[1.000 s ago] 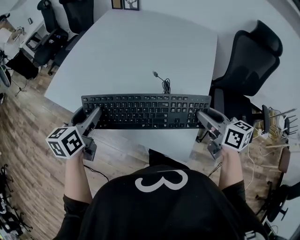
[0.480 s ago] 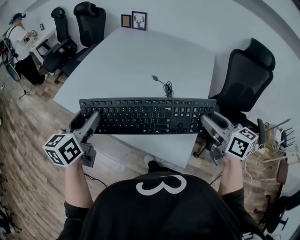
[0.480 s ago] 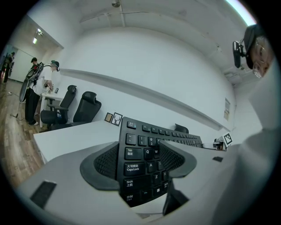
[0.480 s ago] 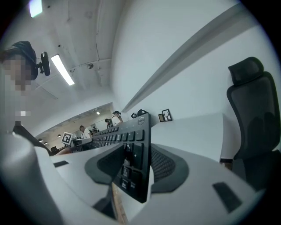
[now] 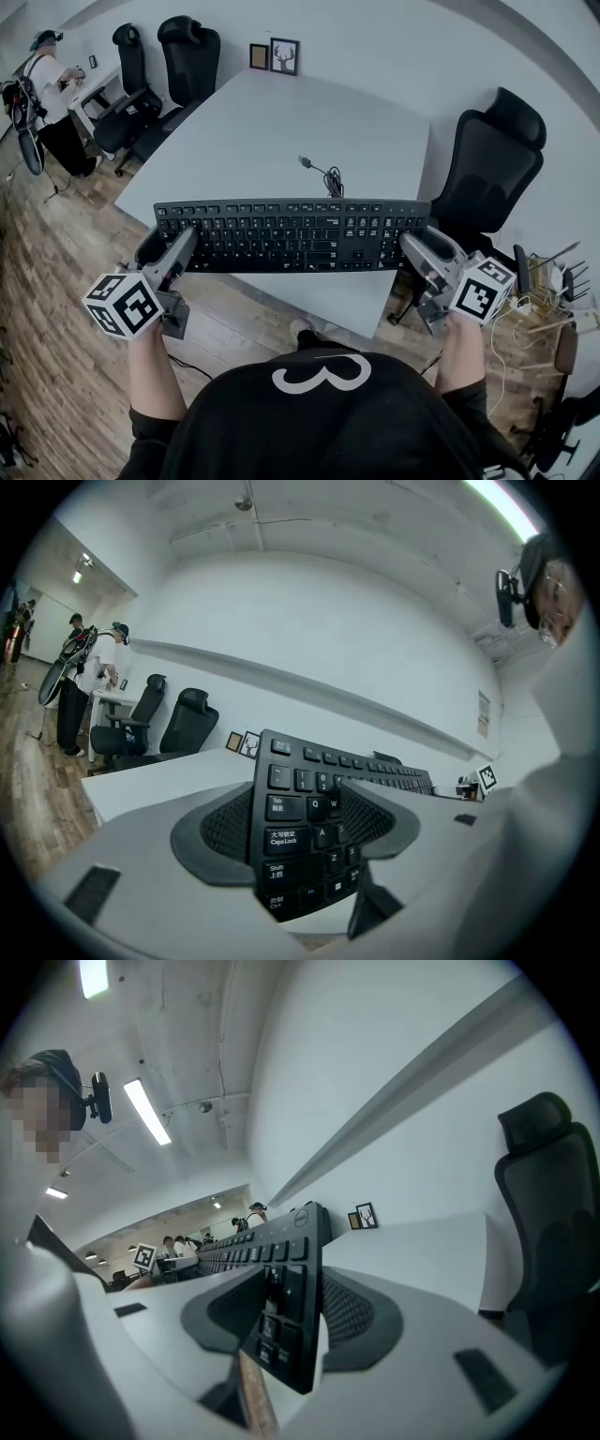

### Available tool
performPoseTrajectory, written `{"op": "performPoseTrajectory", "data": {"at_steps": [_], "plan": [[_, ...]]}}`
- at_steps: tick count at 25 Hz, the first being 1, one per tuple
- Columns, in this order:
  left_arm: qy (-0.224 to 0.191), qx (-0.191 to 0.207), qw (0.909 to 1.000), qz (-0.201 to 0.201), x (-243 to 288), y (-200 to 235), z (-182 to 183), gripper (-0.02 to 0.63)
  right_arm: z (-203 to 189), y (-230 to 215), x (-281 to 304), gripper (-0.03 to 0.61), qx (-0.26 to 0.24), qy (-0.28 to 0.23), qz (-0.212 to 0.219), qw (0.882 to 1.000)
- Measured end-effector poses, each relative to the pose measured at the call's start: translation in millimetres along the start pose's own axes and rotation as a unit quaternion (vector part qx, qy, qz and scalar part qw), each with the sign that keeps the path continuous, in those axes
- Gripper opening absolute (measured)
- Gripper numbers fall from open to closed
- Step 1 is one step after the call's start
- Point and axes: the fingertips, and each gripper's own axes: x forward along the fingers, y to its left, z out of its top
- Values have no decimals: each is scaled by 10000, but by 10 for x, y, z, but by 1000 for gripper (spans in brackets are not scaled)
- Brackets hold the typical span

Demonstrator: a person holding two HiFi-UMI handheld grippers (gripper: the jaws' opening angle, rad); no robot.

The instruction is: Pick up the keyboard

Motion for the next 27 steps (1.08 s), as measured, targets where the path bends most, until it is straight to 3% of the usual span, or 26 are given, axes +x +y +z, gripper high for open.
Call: {"op": "performPoseTrajectory", "data": {"at_steps": [27], "plan": [[-142,2,9996,249,-233,-102,85,290,111,80,-4,172,-121,-16,331,9994]]}}
